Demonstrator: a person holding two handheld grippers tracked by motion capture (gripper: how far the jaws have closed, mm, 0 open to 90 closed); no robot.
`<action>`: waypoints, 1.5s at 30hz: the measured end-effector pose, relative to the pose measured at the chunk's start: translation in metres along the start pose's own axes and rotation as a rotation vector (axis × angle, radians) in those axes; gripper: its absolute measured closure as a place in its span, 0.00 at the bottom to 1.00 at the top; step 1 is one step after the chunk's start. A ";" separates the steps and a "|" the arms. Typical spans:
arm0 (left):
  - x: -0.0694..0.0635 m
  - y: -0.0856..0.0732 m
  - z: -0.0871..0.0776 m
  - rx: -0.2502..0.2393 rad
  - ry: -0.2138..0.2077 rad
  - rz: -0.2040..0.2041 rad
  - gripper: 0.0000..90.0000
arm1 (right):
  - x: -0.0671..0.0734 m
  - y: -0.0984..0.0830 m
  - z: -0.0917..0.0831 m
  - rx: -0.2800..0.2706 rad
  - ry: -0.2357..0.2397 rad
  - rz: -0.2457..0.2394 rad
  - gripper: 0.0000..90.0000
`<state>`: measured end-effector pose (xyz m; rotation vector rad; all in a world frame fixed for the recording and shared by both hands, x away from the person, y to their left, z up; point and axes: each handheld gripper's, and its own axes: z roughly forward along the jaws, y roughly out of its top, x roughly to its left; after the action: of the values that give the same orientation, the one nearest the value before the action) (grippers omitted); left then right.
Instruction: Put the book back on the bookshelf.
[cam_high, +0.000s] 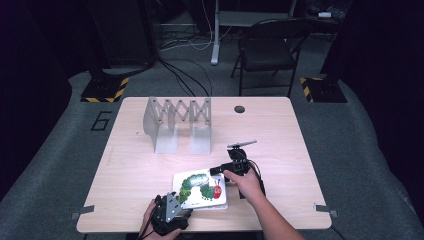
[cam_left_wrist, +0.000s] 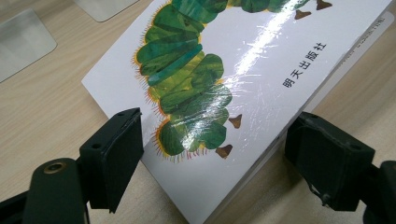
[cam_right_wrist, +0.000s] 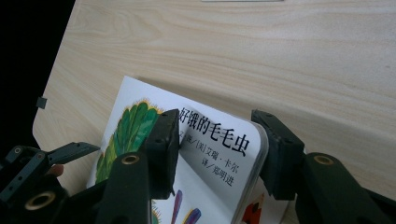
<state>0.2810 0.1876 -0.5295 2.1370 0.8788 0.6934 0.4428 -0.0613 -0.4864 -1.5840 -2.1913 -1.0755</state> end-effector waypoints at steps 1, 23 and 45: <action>0.000 0.000 0.000 0.000 0.000 0.000 0.22 | 0.000 0.000 0.000 0.000 0.000 0.000 0.60; 0.030 0.011 -0.027 0.009 -0.077 -0.129 0.37 | 0.000 0.001 0.000 -0.008 0.005 0.010 0.61; 0.039 0.014 -0.001 0.054 -0.128 -0.321 0.20 | 0.001 -0.001 -0.001 -0.012 -0.003 -0.005 0.61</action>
<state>0.3103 0.2103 -0.5106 1.9975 1.1463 0.3693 0.4416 -0.0617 -0.4858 -1.5867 -2.1963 -1.0901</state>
